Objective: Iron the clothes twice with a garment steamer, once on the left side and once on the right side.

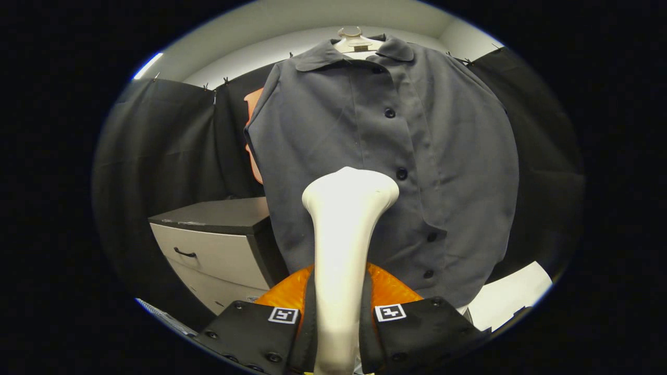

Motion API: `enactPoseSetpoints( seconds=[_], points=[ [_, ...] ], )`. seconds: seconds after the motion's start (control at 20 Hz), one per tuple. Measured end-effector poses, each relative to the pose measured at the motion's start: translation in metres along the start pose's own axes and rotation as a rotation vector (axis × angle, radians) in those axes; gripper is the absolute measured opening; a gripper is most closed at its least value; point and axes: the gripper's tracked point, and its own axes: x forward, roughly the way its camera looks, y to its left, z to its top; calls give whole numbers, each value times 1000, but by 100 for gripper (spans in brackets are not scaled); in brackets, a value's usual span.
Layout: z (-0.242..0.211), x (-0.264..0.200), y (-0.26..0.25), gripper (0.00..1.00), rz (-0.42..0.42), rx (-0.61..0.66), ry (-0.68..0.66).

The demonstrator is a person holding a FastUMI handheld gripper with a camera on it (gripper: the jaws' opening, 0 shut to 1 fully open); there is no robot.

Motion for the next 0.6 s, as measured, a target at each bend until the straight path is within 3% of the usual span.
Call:
enactPoseSetpoints(
  seconds=[0.4,0.6],
  points=[
    [-64,-9,-16,40,-46,10,99],
    [-73,-16,-15,40,-41,4,105]
  ],
)
